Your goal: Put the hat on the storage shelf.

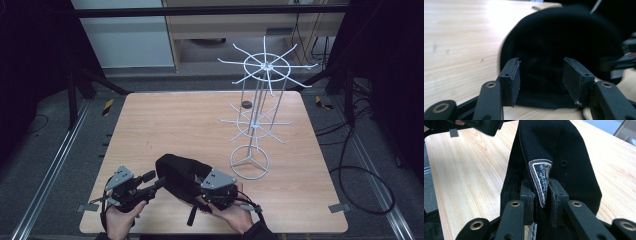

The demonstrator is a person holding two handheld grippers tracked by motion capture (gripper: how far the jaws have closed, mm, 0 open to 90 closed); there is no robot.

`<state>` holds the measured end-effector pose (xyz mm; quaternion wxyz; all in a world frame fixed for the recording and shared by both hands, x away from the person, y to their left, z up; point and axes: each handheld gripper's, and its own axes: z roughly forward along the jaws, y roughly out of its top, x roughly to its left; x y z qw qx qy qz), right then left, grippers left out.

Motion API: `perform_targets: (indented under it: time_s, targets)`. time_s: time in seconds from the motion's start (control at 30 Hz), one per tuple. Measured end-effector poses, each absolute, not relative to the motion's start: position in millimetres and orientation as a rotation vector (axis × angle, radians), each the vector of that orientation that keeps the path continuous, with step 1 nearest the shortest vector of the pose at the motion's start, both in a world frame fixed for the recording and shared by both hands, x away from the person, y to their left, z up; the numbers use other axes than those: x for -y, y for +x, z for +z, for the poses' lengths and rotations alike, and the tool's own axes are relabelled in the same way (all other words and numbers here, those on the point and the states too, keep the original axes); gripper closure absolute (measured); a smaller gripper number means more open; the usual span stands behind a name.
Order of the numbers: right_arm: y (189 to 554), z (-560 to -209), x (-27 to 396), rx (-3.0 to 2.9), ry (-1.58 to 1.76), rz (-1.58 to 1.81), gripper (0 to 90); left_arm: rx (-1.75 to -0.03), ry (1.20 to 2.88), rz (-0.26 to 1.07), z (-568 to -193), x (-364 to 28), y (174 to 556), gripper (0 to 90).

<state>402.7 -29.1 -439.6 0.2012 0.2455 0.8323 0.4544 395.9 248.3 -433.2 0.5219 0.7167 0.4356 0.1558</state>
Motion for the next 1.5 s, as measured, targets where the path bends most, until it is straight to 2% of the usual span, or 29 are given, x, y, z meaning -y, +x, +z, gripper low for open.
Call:
perform_targets:
  time_s: [0.27,0.67,0.8,0.83,0.87,0.9,1.1,1.3,1.5]
  targets:
    - [401.5,-441.6,24.7,-2.335,0.667,1.271,73.5,-0.980,1.687,0.332,-419.2,-223.5,397.7,38.2]
    - [399.2,-445.1,20.1,-2.350,0.623,1.284,74.3,-0.988,1.671,0.247,-413.6,-200.1,405.9,36.4]
    - [397.8,-445.8,18.6,-2.361,0.598,1.297,73.4,-0.994,1.662,0.238,-413.2,-199.1,410.2,43.1]
    - [397.7,-445.9,18.3,-2.363,0.597,1.302,72.8,-0.992,1.660,0.220,-413.2,-199.6,411.3,46.9]
    - [397.9,-446.2,17.8,-2.368,0.600,1.304,71.1,-0.992,1.659,0.204,-413.2,-199.9,412.0,54.6]
    - [397.9,-446.2,17.8,-2.368,0.600,1.304,71.1,-0.990,1.658,0.198,-413.0,-199.8,412.2,54.6]
    - [399.9,-444.8,23.0,-2.381,0.617,1.352,61.9,-0.969,1.659,0.176,-410.5,-199.4,412.8,71.3]
    - [399.3,-432.5,41.3,-2.347,0.651,1.477,50.0,-0.936,1.651,0.203,-401.7,-205.8,410.3,78.7]
    - [400.6,-418.2,70.8,-2.244,0.714,1.531,49.7,-0.890,1.672,0.237,-393.7,-210.3,406.8,81.5]
